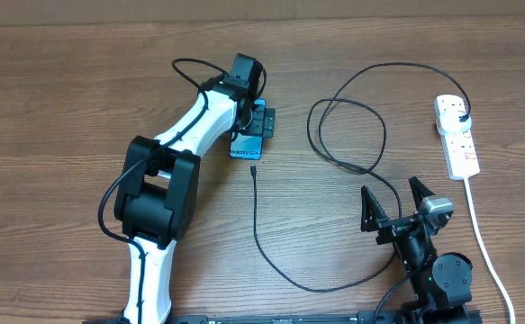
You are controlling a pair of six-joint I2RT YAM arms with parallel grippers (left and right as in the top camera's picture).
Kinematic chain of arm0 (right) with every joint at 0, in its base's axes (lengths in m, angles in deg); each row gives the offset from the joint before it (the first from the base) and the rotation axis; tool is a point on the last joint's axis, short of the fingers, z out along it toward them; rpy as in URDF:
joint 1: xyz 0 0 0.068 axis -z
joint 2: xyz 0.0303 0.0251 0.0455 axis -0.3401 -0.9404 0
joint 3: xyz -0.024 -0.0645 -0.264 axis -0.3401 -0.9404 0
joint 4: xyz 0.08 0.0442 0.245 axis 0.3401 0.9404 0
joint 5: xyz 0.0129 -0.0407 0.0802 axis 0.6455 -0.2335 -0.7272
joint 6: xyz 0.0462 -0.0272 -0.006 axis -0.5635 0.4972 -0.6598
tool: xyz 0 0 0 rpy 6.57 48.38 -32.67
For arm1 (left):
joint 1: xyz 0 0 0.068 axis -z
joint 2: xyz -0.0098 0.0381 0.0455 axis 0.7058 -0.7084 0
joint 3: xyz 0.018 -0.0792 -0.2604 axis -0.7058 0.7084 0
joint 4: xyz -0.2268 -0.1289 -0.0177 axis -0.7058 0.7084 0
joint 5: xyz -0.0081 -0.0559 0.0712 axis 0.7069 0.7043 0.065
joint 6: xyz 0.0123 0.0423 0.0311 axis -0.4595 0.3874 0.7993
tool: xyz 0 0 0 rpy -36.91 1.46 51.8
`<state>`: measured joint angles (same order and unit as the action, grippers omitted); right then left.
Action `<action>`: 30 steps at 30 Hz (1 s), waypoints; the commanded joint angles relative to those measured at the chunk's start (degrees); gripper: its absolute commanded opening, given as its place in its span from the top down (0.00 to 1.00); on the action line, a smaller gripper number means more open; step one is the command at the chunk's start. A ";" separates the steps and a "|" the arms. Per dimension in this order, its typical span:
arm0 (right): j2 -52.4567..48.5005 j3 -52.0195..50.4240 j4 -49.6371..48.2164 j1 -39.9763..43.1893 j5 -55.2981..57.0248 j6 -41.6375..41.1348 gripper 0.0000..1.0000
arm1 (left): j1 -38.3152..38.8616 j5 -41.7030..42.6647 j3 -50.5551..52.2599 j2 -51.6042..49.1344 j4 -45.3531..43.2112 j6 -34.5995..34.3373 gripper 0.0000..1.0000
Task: Plug charger to phone and switch on socket
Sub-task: 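Reach the left gripper forward over the phone's top edge, then grasp the phone's top edge with the left gripper and tilt it up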
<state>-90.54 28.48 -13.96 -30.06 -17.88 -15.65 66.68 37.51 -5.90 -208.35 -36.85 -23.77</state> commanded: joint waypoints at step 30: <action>0.52 -0.61 -0.35 0.17 0.76 -0.24 0.00 | 1.66 -7.30 -1.18 -2.29 1.88 -1.86 0.23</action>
<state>-90.54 28.48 -13.94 -30.04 -17.86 -15.65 68.08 31.32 -6.38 -209.07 -35.87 -25.21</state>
